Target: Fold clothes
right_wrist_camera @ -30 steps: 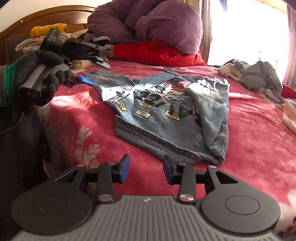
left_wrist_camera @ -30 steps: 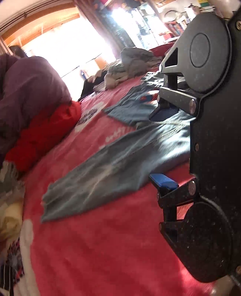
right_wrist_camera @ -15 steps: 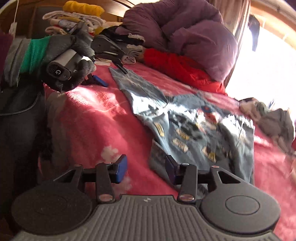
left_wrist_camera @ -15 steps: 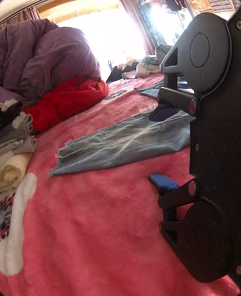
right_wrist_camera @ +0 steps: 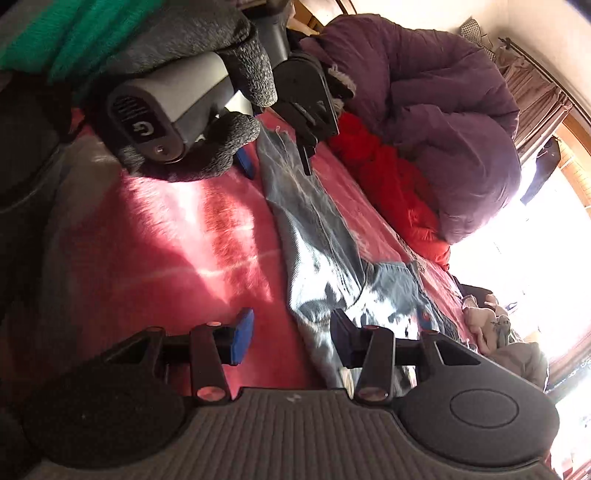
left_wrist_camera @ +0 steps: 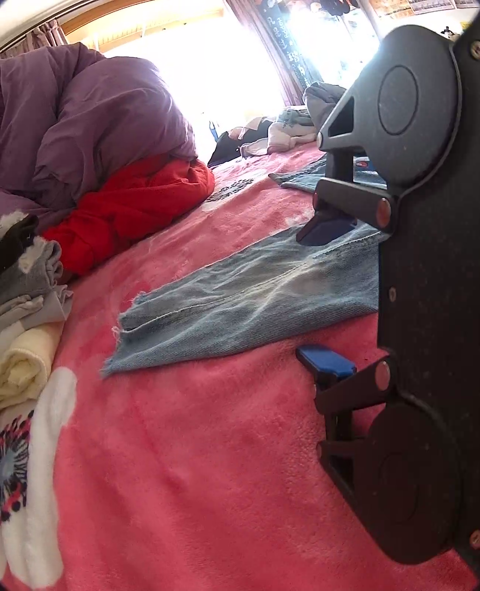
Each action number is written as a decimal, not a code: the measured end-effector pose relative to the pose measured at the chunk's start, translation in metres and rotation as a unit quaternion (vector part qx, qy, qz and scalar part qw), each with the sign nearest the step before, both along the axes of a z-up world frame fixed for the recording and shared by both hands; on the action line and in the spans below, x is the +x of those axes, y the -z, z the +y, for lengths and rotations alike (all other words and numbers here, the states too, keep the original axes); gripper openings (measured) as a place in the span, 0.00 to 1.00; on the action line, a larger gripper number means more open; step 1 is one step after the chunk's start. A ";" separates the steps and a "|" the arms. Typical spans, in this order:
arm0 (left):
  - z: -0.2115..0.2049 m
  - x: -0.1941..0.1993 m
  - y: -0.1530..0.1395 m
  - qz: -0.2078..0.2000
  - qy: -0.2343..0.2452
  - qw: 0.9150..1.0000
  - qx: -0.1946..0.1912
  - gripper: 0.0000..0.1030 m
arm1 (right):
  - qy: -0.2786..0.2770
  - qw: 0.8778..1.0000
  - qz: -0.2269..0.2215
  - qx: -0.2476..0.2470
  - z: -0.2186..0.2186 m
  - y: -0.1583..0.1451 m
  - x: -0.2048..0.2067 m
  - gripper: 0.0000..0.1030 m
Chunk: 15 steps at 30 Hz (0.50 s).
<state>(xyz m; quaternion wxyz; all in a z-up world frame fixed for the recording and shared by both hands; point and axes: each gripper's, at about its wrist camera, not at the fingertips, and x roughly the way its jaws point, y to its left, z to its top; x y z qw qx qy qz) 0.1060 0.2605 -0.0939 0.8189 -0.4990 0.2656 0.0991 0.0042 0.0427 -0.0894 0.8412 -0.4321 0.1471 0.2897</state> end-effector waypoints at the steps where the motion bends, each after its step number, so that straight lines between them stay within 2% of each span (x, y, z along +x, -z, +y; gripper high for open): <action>1: -0.001 0.002 0.000 0.000 -0.002 1.000 -0.002 0.56 | 0.003 1.000 -0.001 -0.004 0.005 0.000 0.005 0.46; 10: -0.003 0.007 -0.003 -0.001 -0.004 1.000 -0.007 0.56 | 0.018 1.000 0.006 -0.021 0.031 0.000 0.040 0.40; 11: -0.003 0.007 -0.003 -0.001 -0.005 1.000 -0.009 0.56 | 0.020 1.000 0.005 -0.023 0.032 0.000 0.042 0.31; 12: -0.003 0.007 -0.003 -0.002 -0.006 1.000 -0.011 0.56 | 0.021 0.999 0.010 -0.022 0.031 0.000 0.044 0.17; 13: -0.002 0.007 -0.003 -0.002 -0.006 1.000 -0.014 0.56 | 0.020 1.000 0.007 -0.007 0.029 -0.003 0.043 0.08; 14: -0.002 0.007 -0.003 -0.003 -0.007 1.000 -0.016 0.56 | 0.019 1.000 0.005 0.008 0.026 -0.007 0.043 0.04; 15: -0.001 0.007 -0.002 -0.004 -0.007 1.000 -0.019 0.56 | 0.020 1.000 -0.003 0.019 0.023 -0.010 0.041 0.04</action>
